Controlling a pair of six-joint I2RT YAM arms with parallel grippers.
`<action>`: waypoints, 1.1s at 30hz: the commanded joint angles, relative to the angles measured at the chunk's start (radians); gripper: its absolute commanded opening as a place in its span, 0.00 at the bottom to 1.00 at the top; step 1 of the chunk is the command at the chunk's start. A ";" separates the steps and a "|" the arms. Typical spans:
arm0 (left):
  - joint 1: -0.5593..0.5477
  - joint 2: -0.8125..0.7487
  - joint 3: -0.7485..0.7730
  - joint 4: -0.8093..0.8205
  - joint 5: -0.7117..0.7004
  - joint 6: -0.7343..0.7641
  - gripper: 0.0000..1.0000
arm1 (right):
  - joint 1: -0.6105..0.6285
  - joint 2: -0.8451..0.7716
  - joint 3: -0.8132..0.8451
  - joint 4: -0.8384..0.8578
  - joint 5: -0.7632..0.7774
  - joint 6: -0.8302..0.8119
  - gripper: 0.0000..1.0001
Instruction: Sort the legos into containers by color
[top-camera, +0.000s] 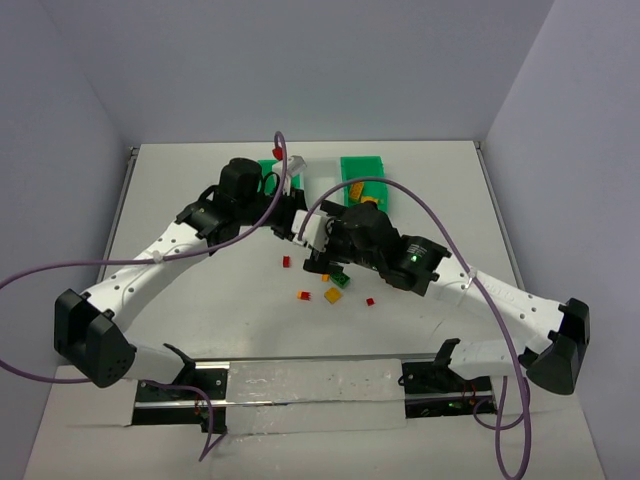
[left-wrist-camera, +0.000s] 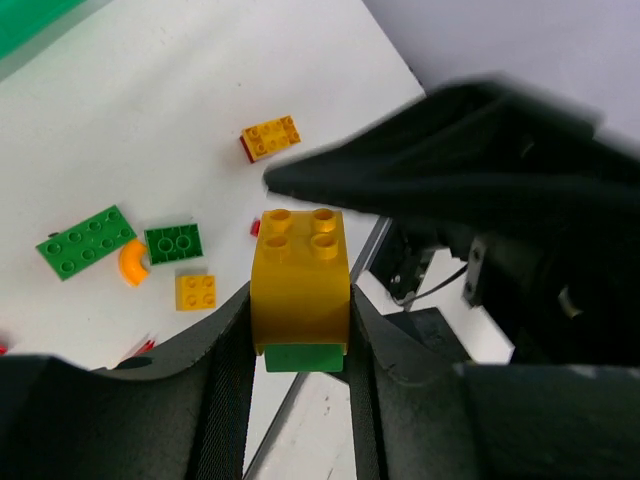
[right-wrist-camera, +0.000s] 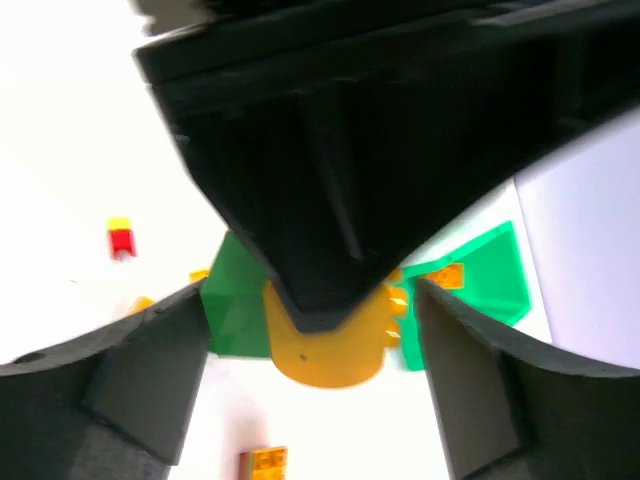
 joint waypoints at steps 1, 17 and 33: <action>0.009 -0.050 -0.048 0.011 0.100 0.121 0.00 | -0.033 -0.070 0.031 -0.036 -0.053 0.066 1.00; 0.033 -0.215 -0.161 -0.244 0.450 0.794 0.00 | -0.252 -0.031 0.277 -0.576 -0.790 0.144 1.00; 0.034 -0.261 -0.184 -0.074 0.452 0.661 0.00 | -0.273 0.111 0.333 -0.385 -1.006 0.392 0.93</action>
